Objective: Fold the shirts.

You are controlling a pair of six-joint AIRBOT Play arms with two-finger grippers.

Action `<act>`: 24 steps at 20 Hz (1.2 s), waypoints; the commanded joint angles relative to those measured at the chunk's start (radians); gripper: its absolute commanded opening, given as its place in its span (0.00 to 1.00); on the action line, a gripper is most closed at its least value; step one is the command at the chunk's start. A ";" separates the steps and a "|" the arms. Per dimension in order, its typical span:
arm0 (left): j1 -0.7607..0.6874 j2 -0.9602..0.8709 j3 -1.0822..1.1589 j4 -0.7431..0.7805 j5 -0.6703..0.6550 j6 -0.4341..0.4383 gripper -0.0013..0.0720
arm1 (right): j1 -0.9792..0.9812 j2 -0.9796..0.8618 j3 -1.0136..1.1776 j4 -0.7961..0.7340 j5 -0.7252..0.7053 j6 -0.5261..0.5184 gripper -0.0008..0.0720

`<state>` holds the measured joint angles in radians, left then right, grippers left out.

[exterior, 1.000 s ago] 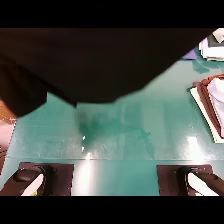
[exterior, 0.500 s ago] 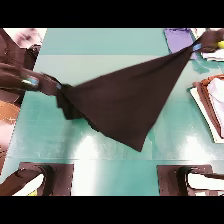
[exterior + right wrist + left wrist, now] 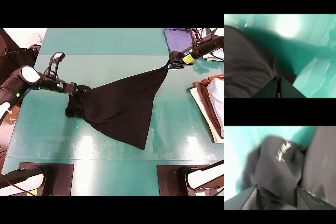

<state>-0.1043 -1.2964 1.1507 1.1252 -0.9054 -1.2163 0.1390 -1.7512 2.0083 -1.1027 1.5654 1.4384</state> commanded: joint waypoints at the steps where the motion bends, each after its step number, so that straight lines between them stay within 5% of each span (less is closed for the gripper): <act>1: 0.051 -0.019 0.120 0.031 -0.077 0.005 0.77 | -0.036 -0.019 0.001 0.000 -0.016 0.005 0.04; 6: 0.178 -0.019 0.115 -0.051 -0.278 0.025 0.77 | -0.078 -0.019 0.001 0.000 0.026 0.005 0.04; 13: 0.175 -0.023 -0.091 -0.378 -0.152 0.179 0.77 | -0.062 -0.019 0.001 0.000 0.026 0.005 0.04; 21: 0.105 -0.055 -0.127 -0.370 -0.104 0.179 0.77 | -0.060 -0.019 0.001 0.002 0.040 0.005 0.04; 22: 0.092 -0.059 -0.127 -0.359 -0.082 0.179 0.61 | -0.060 -0.019 0.001 0.001 0.049 0.005 0.04; 23: 0.089 -0.058 -0.124 -0.355 -0.061 0.176 0.23 | -0.060 -0.019 0.001 0.001 0.064 0.005 0.04; 24: 0.099 -0.058 -0.107 -0.354 -0.059 0.169 0.06 | -0.060 -0.019 0.001 0.000 0.081 0.005 0.04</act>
<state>0.0074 -1.3472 1.0321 0.7647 -1.0058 -1.0412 0.0792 -1.7699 2.0083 -1.1019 1.6131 1.4448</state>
